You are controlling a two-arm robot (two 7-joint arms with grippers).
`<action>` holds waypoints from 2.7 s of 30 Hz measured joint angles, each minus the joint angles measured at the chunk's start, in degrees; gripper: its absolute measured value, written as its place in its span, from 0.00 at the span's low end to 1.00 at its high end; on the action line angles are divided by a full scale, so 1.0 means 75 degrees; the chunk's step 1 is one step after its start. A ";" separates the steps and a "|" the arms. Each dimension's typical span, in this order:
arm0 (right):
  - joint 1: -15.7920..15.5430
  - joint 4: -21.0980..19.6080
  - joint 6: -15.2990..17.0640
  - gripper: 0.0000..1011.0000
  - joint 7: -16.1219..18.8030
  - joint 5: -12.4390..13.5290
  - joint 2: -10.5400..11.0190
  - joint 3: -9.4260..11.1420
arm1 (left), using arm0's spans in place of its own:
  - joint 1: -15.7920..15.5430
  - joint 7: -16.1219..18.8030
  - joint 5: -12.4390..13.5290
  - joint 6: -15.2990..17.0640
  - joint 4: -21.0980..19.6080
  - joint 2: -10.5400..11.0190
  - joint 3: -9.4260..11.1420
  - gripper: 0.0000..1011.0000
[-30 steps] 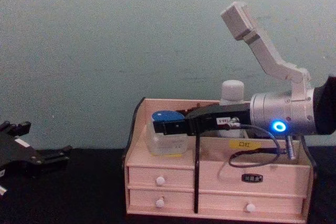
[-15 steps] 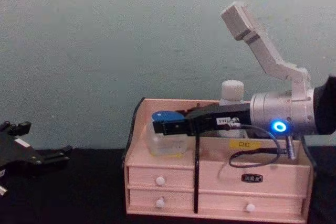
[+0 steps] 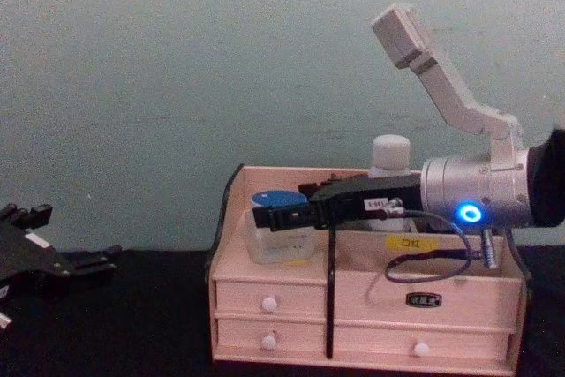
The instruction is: Pick up the facial cleanser and watermelon frost from the table and place them into the tiered storage box.
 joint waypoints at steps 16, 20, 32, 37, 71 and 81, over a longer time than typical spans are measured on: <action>-0.0960 -0.1943 -0.0215 0.99 -0.0270 0.0138 0.0710 0.0434 | 0.0000 0.0000 0.0000 0.0000 0.0000 0.0000 0.0000 0.99; -0.1595 -0.2965 -0.0123 0.99 -0.0086 0.0429 0.1330 0.0607 | 0.0000 0.0000 0.0000 0.0000 0.0000 0.0000 0.0000 0.99; -0.3519 -0.5202 -0.0037 0.99 -0.0296 0.1087 0.3208 0.1304 | 0.0000 0.0000 0.0000 0.0000 0.0000 0.0000 0.0000 0.99; -0.4428 -0.5806 -0.0200 0.99 -0.1468 0.0983 0.3623 0.1985 | 0.0000 0.0000 0.0000 0.0000 0.0000 0.0000 0.0000 0.99; -0.4188 -0.3917 0.0376 0.99 -0.6101 -0.2346 0.1883 0.2090 | 0.0000 0.0000 0.0000 0.0000 0.0000 0.0000 0.0000 0.99; -0.4201 -0.3959 0.0353 0.99 -0.6103 -0.2346 0.1907 0.2084 | 0.0000 0.0000 0.0000 0.0000 0.0000 0.0000 0.0000 0.99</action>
